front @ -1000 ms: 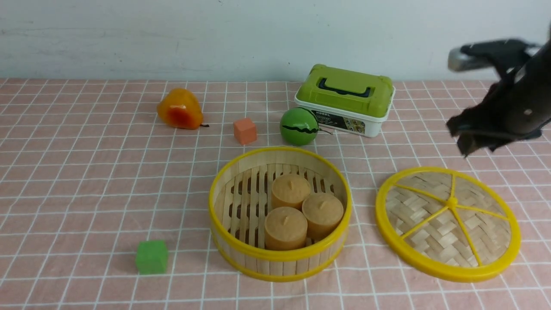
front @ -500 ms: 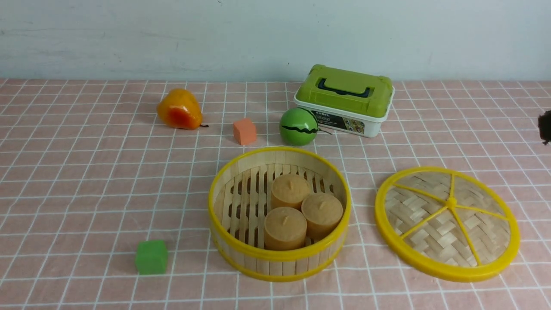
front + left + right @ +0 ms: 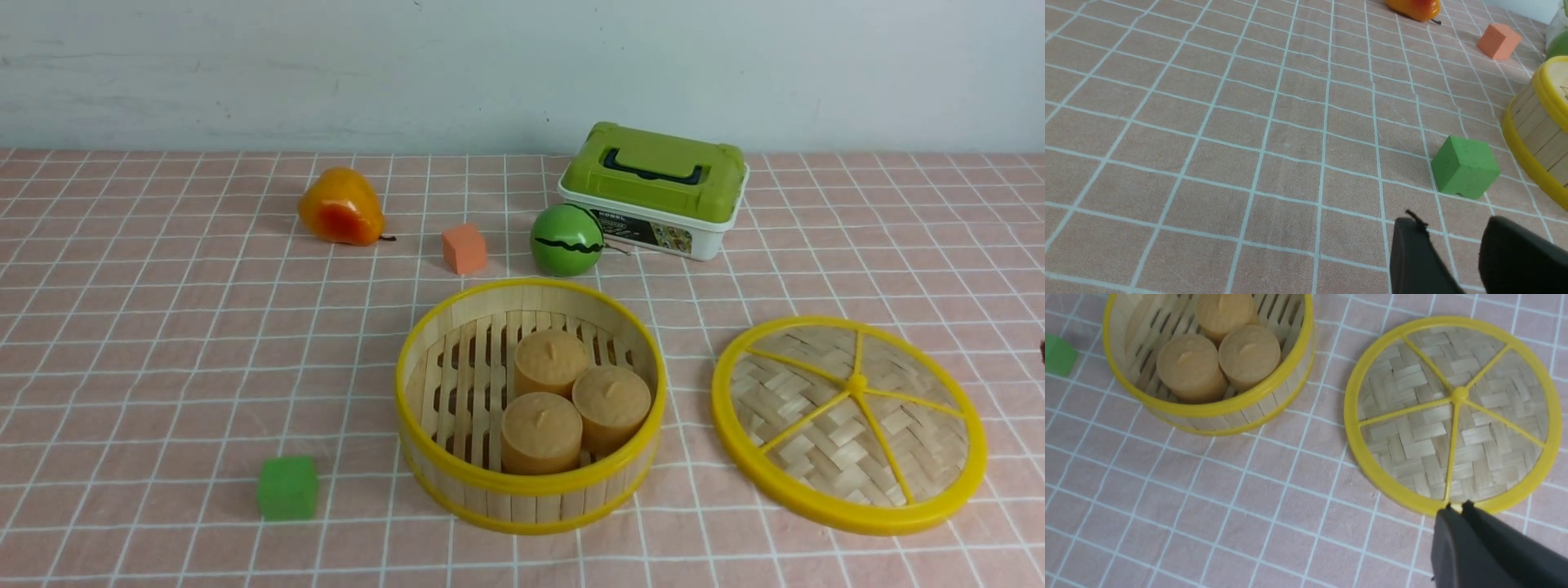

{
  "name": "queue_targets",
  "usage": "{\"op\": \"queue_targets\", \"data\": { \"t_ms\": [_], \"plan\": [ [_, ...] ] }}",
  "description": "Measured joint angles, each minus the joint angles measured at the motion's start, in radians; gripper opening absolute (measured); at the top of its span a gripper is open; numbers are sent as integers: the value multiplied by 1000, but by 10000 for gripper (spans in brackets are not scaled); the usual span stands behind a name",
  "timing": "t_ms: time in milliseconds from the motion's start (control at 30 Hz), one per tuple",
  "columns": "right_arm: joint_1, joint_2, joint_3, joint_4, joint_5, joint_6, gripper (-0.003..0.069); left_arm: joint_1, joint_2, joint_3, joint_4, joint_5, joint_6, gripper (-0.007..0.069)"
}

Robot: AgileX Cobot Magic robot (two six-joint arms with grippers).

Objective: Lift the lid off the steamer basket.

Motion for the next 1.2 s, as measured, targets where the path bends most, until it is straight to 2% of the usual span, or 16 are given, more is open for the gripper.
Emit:
{"op": "queue_targets", "data": {
  "t_ms": [267,600,633,733,800,833,933,1033,1200],
  "plan": [
    [73,-121,52,-6,-123,-40,-8,0,0,0,0,0,0,239],
    [77,-183,210,-39,-192,-38,3,0,0,0,0,0,0,239],
    [77,-218,252,-51,-223,-26,3,0,0,0,0,0,0,239],
    [47,-382,446,-115,-494,44,7,0,0,0,0,0,0,239],
    [29,-432,509,-133,-566,64,8,0,0,0,0,0,0,239],
    [-9,-507,614,-151,-711,109,10,0,0,0,0,0,0,239],
    [-77,-642,792,-158,-854,167,13,0,0,0,0,0,0,239],
    [-127,-769,918,-166,-893,212,19,0,0,0,0,0,0,239],
    [-149,-893,1045,-225,-869,324,27,0,0,0,0,0,0,239]
  ]
}}
